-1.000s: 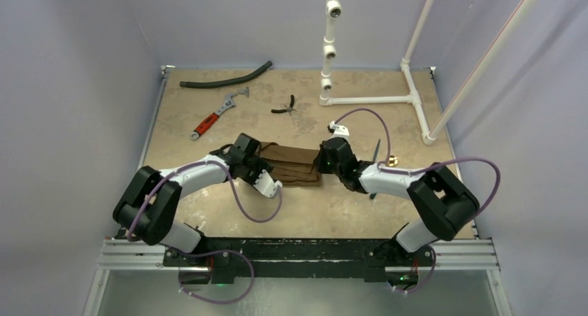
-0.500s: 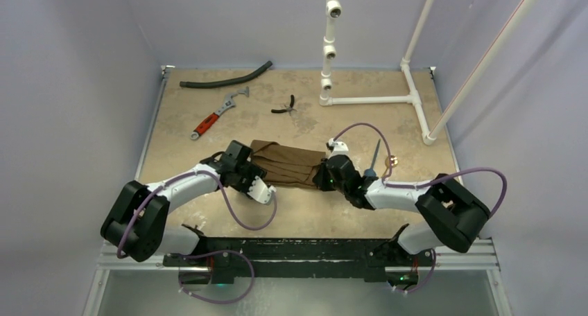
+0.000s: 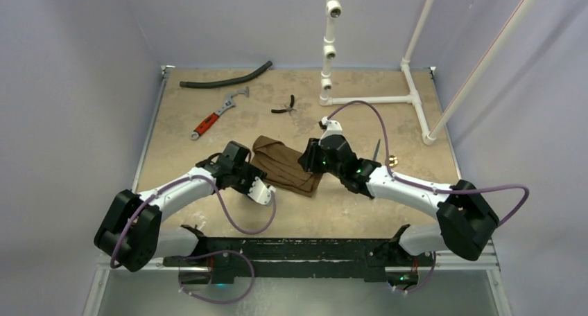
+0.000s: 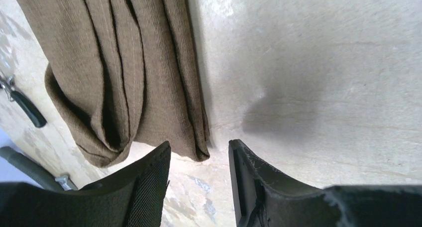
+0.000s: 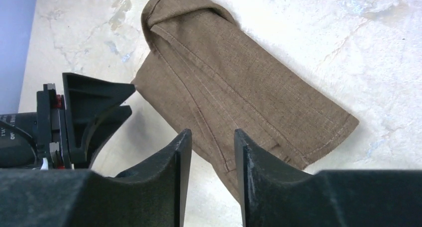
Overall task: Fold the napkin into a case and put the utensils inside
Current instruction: Smooth out the 2/3-rectangle-folded napkin at the center of the board.
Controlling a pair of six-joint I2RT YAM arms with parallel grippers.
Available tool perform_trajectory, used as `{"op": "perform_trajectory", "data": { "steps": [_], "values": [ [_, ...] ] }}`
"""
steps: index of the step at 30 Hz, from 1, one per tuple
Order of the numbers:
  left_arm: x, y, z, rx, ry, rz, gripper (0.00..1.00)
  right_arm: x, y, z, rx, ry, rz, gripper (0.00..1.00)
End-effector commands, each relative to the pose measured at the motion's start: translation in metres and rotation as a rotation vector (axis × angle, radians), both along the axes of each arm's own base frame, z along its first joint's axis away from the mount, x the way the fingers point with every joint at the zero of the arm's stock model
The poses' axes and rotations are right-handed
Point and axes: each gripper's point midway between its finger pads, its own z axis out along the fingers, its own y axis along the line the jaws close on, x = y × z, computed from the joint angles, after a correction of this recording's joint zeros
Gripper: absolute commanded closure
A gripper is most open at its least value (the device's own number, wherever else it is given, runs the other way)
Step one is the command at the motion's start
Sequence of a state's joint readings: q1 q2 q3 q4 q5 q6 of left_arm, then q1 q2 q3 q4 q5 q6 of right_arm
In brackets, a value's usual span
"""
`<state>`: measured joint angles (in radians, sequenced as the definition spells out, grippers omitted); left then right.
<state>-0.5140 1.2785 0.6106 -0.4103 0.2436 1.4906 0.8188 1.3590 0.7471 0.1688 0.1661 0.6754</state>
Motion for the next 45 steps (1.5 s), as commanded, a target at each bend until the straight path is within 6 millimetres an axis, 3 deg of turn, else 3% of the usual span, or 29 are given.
{"op": "perform_trajectory", "data": {
  "steps": [1, 5, 10, 15, 23, 26, 36, 40, 45],
  "values": [
    [-0.013, -0.022, 0.006, -0.086, 0.044, -0.031, 0.55, -0.008, -0.027, -0.014, -0.091, 0.057, -0.042, 0.57],
    [-0.014, -0.044, 0.015, -0.154, 0.008, -0.064, 0.55, -0.017, -0.045, -0.033, -0.069, 0.151, -0.097, 0.49],
    [-0.023, -0.071, 0.016, -0.186, 0.010, -0.099, 0.55, -0.017, -0.044, -0.043, -0.033, 0.187, -0.117, 0.49],
    [-0.030, -0.083, 0.004, -0.178, 0.045, -0.117, 0.55, -0.009, -0.041, -0.061, -0.027, 0.222, -0.130, 0.49],
    [-0.028, -0.100, -0.001, -0.216, 0.015, -0.116, 0.55, -0.001, -0.040, -0.065, 0.023, 0.210, -0.170, 0.54],
    [-0.027, -0.103, -0.005, -0.217, 0.014, -0.125, 0.55, 0.000, -0.043, -0.065, 0.032, 0.197, -0.189, 0.60],
    [-0.024, -0.111, -0.011, -0.223, 0.028, -0.133, 0.68, 0.006, -0.043, -0.070, 0.020, 0.179, -0.203, 1.00],
    [-0.026, -0.114, -0.015, -0.233, 0.044, -0.120, 0.69, 0.006, -0.042, -0.061, 0.031, 0.138, -0.178, 1.00],
    [-0.026, -0.123, -0.016, -0.258, 0.042, -0.110, 0.70, -0.014, -0.032, -0.054, 0.070, 0.147, -0.110, 1.00]
  ]
}}
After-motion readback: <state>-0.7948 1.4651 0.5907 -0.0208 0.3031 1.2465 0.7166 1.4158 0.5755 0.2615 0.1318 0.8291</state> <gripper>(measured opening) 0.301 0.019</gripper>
